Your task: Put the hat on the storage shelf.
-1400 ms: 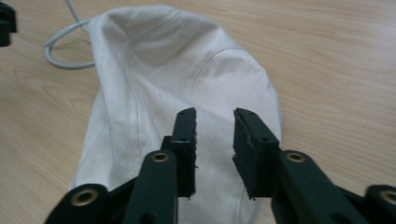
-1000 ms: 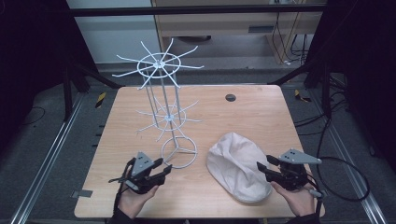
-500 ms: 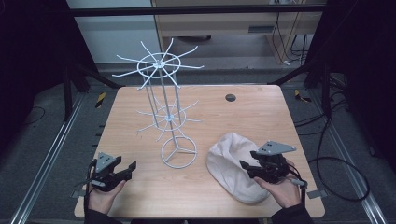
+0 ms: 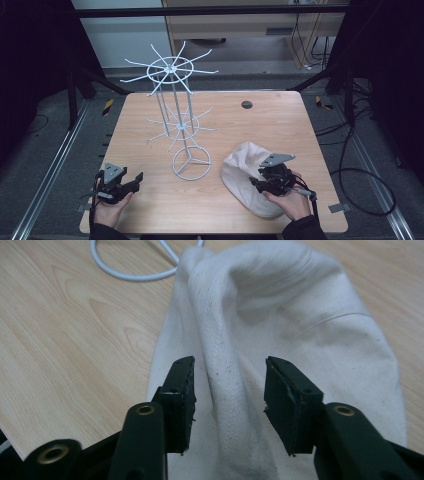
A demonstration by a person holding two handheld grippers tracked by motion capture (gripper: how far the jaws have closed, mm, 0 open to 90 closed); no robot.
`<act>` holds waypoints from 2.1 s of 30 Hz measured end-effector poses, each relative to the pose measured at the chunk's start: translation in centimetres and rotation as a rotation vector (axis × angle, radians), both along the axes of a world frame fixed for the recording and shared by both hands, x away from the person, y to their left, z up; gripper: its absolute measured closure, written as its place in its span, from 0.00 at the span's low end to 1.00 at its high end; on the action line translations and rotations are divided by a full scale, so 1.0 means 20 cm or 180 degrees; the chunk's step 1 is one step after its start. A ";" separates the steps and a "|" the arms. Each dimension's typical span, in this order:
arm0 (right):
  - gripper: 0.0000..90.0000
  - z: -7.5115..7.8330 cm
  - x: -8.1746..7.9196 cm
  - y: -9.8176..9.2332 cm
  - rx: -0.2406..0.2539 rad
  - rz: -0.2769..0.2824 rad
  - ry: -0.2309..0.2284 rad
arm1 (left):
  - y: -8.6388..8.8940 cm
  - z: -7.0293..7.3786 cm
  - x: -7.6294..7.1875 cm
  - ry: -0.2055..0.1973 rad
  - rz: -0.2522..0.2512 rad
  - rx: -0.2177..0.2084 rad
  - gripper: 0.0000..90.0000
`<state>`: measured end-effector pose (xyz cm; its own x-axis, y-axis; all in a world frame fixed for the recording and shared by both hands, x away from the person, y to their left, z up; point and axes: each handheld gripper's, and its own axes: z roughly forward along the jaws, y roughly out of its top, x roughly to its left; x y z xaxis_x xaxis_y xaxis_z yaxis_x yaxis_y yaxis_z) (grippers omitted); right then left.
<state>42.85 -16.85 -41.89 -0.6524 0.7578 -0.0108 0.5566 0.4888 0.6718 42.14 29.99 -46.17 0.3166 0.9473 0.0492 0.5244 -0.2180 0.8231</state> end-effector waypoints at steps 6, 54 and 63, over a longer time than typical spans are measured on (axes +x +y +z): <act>0.71 -0.04 0.03 0.02 -0.0087 -0.0007 0.0118 | 0.01 -0.01 0.02 0.0033 0.0037 0.0033 0.42; 0.98 0.22 -0.08 -0.16 0.0572 -0.0357 -0.0896 | 0.01 -0.02 0.03 0.0044 0.0081 0.0125 0.47; 0.98 0.29 -0.10 -0.20 0.0721 -0.0396 -0.1079 | 0.01 -0.02 0.03 0.0047 0.0084 0.0104 0.47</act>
